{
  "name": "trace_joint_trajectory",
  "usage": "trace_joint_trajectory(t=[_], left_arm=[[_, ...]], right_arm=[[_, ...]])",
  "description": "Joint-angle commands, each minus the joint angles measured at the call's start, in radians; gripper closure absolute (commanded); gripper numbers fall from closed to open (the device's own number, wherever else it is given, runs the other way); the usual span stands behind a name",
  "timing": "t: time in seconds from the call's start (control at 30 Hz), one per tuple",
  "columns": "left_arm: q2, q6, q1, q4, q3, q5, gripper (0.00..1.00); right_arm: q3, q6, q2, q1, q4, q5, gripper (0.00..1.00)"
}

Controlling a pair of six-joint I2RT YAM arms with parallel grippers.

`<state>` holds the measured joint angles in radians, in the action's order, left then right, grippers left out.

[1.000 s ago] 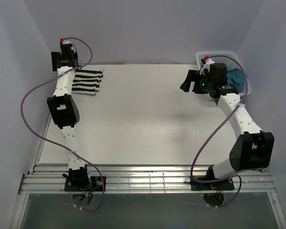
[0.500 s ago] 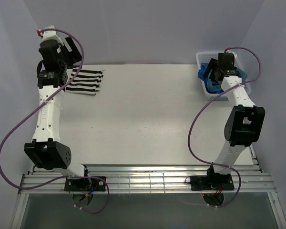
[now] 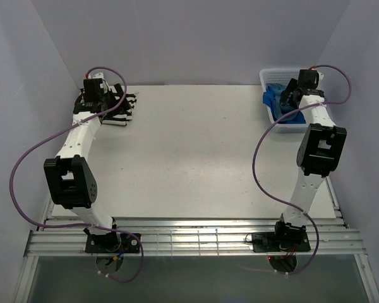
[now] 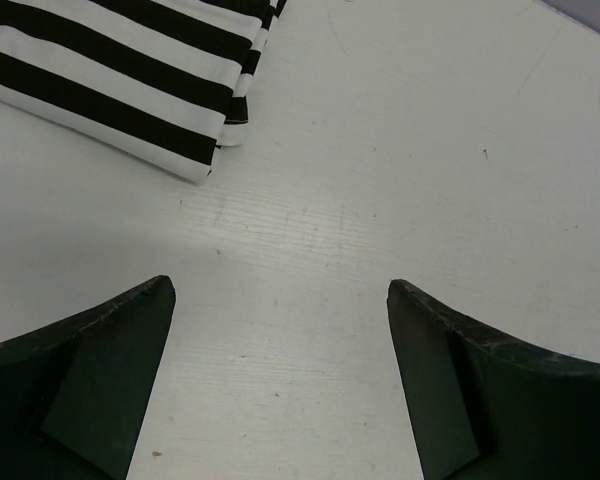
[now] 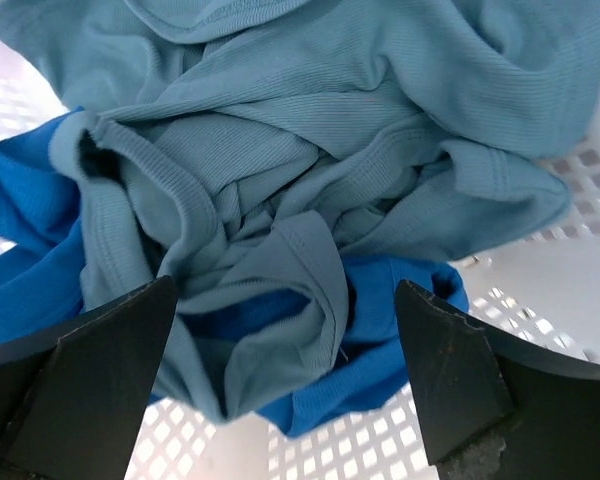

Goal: Fold and stack the tank tops

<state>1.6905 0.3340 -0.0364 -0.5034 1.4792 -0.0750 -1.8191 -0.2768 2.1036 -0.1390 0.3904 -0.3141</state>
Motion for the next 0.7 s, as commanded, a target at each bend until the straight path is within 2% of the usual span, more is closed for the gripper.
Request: trace_joint_trajectory(t=[0.0, 0.13, 0.2, 0.27, 0.37, 0.4, 0.47, 0.5, 0.67], left_arm=[[-0.022, 0.013, 0.003, 0.032, 0.026, -0.04, 0.02], [-0.003, 0.017, 0.003, 0.035, 0.027, -0.037, 0.02], [0.012, 0.016, 0.003, 0.039, 0.027, -0.045, 0.02], [0.014, 0.016, 0.003, 0.037, 0.027, -0.046, 0.02], [0.017, 0.019, 0.003, 0.04, 0.023, -0.048, 0.02], [0.02, 0.016, 0.003, 0.04, 0.024, -0.051, 0.02], [0.024, 0.014, 0.004, 0.042, 0.029, -0.054, 0.02], [0.028, 0.013, 0.004, 0.04, 0.032, -0.052, 0.02], [0.029, 0.016, 0.003, 0.042, 0.035, -0.069, 0.02]], right_arm=[[-0.058, 0.016, 0.041, -0.017, -0.024, 0.053, 0.04], [-0.051, 0.001, 0.064, -0.033, -0.033, 0.108, 0.01], [-0.063, 0.011, 0.09, -0.036, -0.051, 0.13, 0.12], [-0.068, 0.017, 0.101, -0.034, -0.058, 0.142, 0.15], [-0.066, 0.024, 0.114, -0.036, -0.087, 0.158, 0.31], [-0.066, 0.034, 0.118, -0.034, -0.096, 0.161, 0.43], [-0.071, 0.04, 0.128, -0.036, -0.104, 0.162, 0.54], [-0.072, 0.044, 0.127, -0.034, -0.104, 0.161, 0.65], [-0.025, 0.047, 0.084, -0.036, -0.151, 0.174, 0.91]])
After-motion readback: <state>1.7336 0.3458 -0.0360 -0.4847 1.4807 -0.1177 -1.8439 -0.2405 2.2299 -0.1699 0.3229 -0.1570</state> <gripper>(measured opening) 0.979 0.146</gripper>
